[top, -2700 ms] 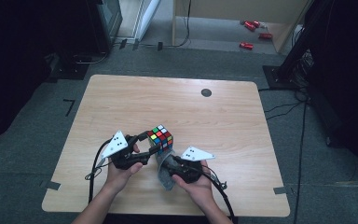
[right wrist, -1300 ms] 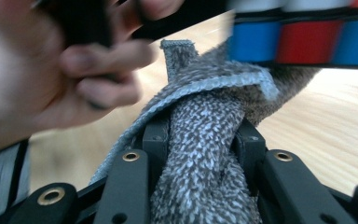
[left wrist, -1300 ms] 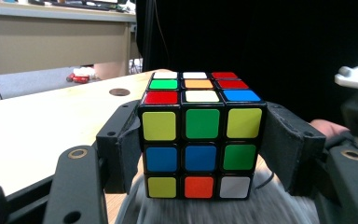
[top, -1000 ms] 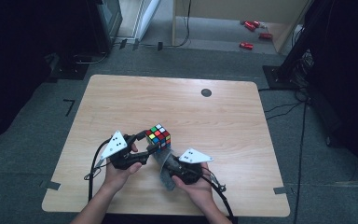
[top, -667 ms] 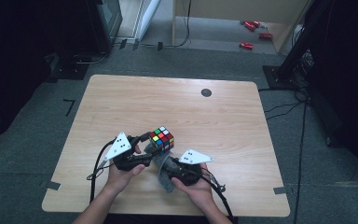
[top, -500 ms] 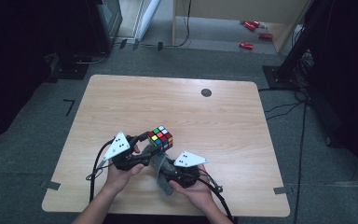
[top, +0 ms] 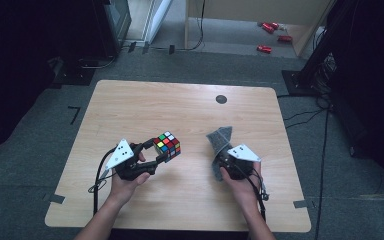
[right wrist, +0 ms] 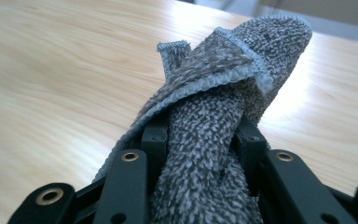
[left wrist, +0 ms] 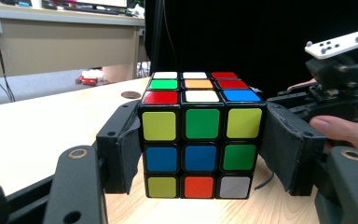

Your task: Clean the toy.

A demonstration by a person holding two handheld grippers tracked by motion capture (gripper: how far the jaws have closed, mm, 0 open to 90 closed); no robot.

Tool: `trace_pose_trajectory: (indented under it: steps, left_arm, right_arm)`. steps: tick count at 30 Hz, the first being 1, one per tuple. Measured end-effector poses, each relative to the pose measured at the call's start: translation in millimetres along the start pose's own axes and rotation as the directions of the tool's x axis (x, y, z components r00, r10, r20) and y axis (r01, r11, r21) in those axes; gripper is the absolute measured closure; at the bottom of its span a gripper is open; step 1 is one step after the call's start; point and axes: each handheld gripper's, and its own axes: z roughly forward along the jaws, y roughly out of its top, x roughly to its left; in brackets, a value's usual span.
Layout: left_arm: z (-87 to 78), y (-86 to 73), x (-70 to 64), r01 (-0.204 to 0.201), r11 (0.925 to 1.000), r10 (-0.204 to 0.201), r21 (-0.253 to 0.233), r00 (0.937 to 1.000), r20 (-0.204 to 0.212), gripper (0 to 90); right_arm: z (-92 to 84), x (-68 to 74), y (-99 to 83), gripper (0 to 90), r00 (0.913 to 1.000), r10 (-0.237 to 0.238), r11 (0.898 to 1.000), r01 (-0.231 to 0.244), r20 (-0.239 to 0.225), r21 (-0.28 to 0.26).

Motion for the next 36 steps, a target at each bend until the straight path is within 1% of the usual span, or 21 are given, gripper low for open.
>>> trace_pose_trajectory:
  steps: [1,3,5,7,9,10,12,14,16,20,21,23,24,27,30,32,34,35,36]
  left_arm:
    - [-0.1,0.1,0.0,0.001,1.0,-0.001,-0.002,1.0,-0.001,34.8]
    - [-0.5,0.4,0.3,0.002,1.0,-0.002,-0.003,1.0,-0.003,34.8]
    - [-0.8,0.4,0.7,0.001,1.0,-0.001,-0.002,1.0,-0.005,34.8]
    - [-1.0,0.3,1.0,0.0,1.0,0.0,0.001,1.0,-0.005,34.8]
    - [-0.7,0.0,1.2,0.002,1.0,-0.002,0.001,1.0,-0.005,34.8]
    - [-0.5,0.0,1.2,0.001,1.0,-0.001,0.001,1.0,-0.005,34.8]
    - [-0.4,-0.1,1.0,0.001,1.0,-0.001,0.001,1.0,-0.005,34.8]
    - [-0.8,0.2,1.1,0.0,1.0,0.0,0.001,1.0,-0.005,34.8]
    - [-1.0,0.3,1.4,0.0,1.0,0.0,0.001,1.0,-0.005,34.8]
    - [-0.6,0.0,1.5,0.003,1.0,-0.003,0.001,1.0,-0.006,34.8]
    - [-0.4,0.0,1.4,0.003,1.0,-0.003,0.001,1.0,-0.006,34.8]
    - [0.2,-0.1,0.9,0.005,1.0,-0.005,0.001,1.0,-0.004,34.8]
    - [0.5,0.0,0.7,0.007,1.0,-0.007,0.0,1.0,-0.002,34.8]
    - [1.8,0.5,-0.3,0.013,0.9999,-0.013,-0.001,0.9999,0.003,34.9]
    - [3.1,0.6,-2.3,0.013,0.9999,-0.013,0.0,0.9999,0.007,34.8]
    - [3.5,0.7,-2.5,0.012,0.9999,-0.012,0.001,0.9999,0.008,34.8]
    - [3.6,0.7,-2.4,0.015,0.9999,-0.015,-0.001,0.9999,0.008,34.8]
    - [3.7,0.9,-2.3,0.017,0.9999,-0.017,-0.002,0.9998,0.007,34.8]
    - [3.7,0.9,-2.4,0.019,0.9998,-0.019,-0.003,0.9998,0.007,34.8]
  right_arm:
    - [0.4,-5.8,-1.4,64.7,0.9998,0.016,1.0,-0.016,0.013,0.008]
    - [0.8,-16.0,-3.8,64.5,0.9984,0.032,0.999,-0.033,0.046,0.019]
    - [0.6,-23.8,-5.6,64.2,0.9953,0.025,0.999,-0.027,0.094,0.024]
    - [1.1,-30.2,-8.0,63.5,0.9916,0.024,0.999,-0.029,0.127,0.033]
    - [3.1,-33.3,-10.3,61.6,0.9916,0.037,0.998,-0.043,0.124,0.045]
    - [4.8,-34.2,-11.6,60.2,0.9923,0.044,0.997,-0.05,0.116,0.054]
    - [8.2,-34.9,-13.6,56.7,0.9942,0.067,0.995,-0.072,0.084,0.065]
    - [10.0,-35.3,-14.3,51.7,0.9949,0.083,0.994,-0.086,0.058,0.061]
    - [9.3,-34.9,-13.2,46.1,0.9957,0.081,0.996,-0.083,0.046,0.039]
    - [4.4,-34.8,-8.6,37.5,0.9947,0.093,0.996,-0.093,0.043,-0.008]
    - [2.7,-34.3,-7.1,36.6,0.994,0.104,0.994,-0.103,0.036,-0.025]
    - [-0.7,-32.8,-3.9,34.8,0.994,0.109,0.992,-0.108,0.01,-0.062]
    - [-3.0,-29.8,-1.7,33.8,0.9931,0.117,0.99,-0.117,-0.009,-0.08]
    - [-6.1,-20.6,3.2,32.4,0.9934,0.103,0.987,-0.108,-0.051,-0.121]
    - [-7.5,-3.4,8.4,31.5,0.9908,0.073,0.984,-0.09,-0.114,-0.153]
    - [-7.6,8.7,10.7,31.5,0.986,0.048,0.983,-0.075,-0.16,-0.168]
    - [-7.5,19.5,12.2,31.3,0.9817,0.021,0.983,-0.055,-0.189,-0.176]
    - [-7.3,25.4,12.8,31.1,0.9786,0.007,0.982,-0.046,-0.206,-0.181]
    - [-7.2,32.4,13.3,30.9,0.9733,-0.002,0.982,-0.041,-0.23,-0.183]
